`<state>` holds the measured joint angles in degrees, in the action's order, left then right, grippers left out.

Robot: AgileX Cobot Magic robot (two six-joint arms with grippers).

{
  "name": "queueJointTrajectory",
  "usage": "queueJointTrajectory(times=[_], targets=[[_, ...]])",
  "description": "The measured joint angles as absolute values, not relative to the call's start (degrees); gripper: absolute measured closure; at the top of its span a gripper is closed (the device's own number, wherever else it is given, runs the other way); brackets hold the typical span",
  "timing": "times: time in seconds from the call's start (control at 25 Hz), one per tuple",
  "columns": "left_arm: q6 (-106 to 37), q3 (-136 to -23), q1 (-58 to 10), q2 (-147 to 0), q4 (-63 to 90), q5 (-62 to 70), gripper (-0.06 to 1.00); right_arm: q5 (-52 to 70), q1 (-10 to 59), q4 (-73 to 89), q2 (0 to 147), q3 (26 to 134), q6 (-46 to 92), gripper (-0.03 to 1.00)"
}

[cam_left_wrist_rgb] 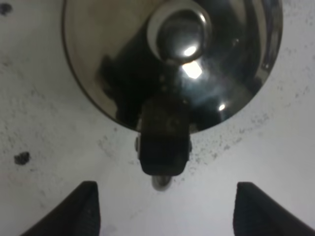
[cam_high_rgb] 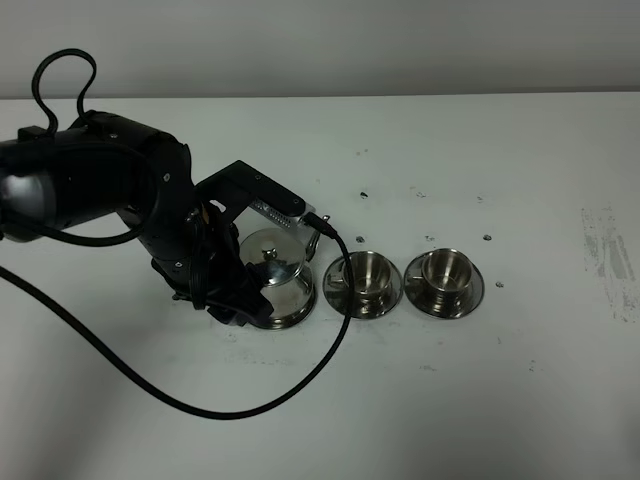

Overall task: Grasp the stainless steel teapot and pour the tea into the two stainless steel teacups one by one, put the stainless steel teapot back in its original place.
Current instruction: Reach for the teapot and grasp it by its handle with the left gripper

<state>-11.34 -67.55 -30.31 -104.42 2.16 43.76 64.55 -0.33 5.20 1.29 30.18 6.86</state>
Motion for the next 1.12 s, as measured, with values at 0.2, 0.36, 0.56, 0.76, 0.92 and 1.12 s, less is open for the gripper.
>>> queueJointTrajectory(times=[0.2, 0.36, 0.56, 0.76, 0.92, 1.12], targets=[[-11.2, -71.8, -30.3, -104.6, 4.2, 49.3, 0.43, 64.6, -0.3, 5.2, 1.3, 30.2, 6.9, 0.41], [-9.2, -74.5, -30.3, -105.4, 3.9, 54.5, 0.44, 64.6, -0.3, 5.2, 1.3, 30.2, 6.9, 0.41], [-8.0, -75.2, -30.3, -106.2, 3.1, 56.7, 0.44, 64.6, -0.3, 5.2, 1.3, 30.2, 6.9, 0.41], [-6.7, -75.5, -30.3, -107.1, 0.0, 57.1, 0.44, 64.6, -0.3, 5.2, 1.3, 30.2, 6.9, 0.41], [-6.5, -77.0, -30.3, -108.8, -0.9, 56.7, 0.44, 64.6, -0.3, 5.2, 1.3, 30.2, 6.9, 0.41], [-6.5, -77.6, -30.3, -110.0, -1.2, 56.0, 0.44, 64.6, -0.3, 5.2, 1.3, 30.2, 6.9, 0.41]])
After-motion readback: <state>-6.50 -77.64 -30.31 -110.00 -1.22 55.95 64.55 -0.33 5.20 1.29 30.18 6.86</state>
